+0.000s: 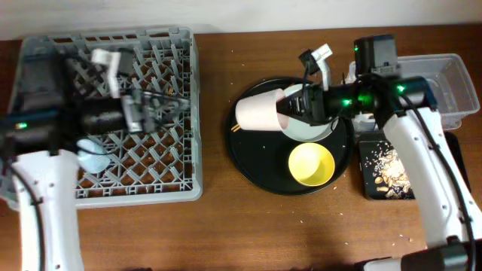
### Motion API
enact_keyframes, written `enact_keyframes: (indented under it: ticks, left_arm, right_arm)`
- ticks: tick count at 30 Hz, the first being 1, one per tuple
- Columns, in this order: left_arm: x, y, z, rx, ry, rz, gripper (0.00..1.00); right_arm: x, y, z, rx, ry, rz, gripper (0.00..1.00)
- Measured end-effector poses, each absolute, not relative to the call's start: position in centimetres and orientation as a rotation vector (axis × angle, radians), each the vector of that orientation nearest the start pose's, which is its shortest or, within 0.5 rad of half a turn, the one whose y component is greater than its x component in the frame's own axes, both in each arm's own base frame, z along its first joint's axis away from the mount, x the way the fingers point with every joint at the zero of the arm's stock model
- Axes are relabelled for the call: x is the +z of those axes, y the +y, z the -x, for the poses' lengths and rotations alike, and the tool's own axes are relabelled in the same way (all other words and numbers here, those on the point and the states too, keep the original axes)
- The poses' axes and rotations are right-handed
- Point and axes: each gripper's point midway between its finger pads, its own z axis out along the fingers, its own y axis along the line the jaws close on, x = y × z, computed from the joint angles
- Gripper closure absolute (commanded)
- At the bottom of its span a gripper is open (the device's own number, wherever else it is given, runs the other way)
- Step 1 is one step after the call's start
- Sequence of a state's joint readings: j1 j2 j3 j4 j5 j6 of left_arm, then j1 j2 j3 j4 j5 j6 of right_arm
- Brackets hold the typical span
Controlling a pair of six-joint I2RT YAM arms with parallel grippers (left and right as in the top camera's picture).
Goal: Sort waste into correct bins and load items into the dishwasher rack
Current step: 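Grasp the pink cup with the right gripper and pass it to the left, then carry the pink cup with the left gripper and set it in the rack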
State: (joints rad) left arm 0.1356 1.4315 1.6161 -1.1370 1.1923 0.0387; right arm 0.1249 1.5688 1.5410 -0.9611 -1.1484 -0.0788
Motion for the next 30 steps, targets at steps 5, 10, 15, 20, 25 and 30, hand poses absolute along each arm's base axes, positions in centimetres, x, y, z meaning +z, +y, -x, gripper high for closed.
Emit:
enact_keyframes:
  ticks: [5,10,15,20,25,30]
  left_arm:
    - [39.1,-19.3,-27.2,-1.579,1.959,-0.713,0.01]
    - [39.2,-21.5,-25.4,-1.635,1.945,-0.810,0.21]
    - [39.0,-22.0,-25.3,-1.615,1.948,-0.831,0.37]
    - [36.2,-20.8,-27.1,-1.444,2.157,-0.675,0.37]
    - [28.2,-7.4,-30.6,-0.702,2.631,0.038,0.37]
    - [22.3,2.3,-30.7,-0.034,2.710,0.627,0.37]
  right_arm:
    - [34.5,22.2,-30.6,1.596,1.892,0.862,0.96]
    - [36.9,24.9,-29.2,1.641,1.682,1.050,0.96]
    - [37.9,25.1,-29.2,1.685,1.669,1.041,0.60]
    - [36.7,23.7,-31.3,1.627,1.815,0.884,0.30]
    - [28.0,13.6,-35.9,1.193,2.410,0.181,0.30]
    - [24.6,13.5,-34.4,0.960,2.607,0.167,0.24]
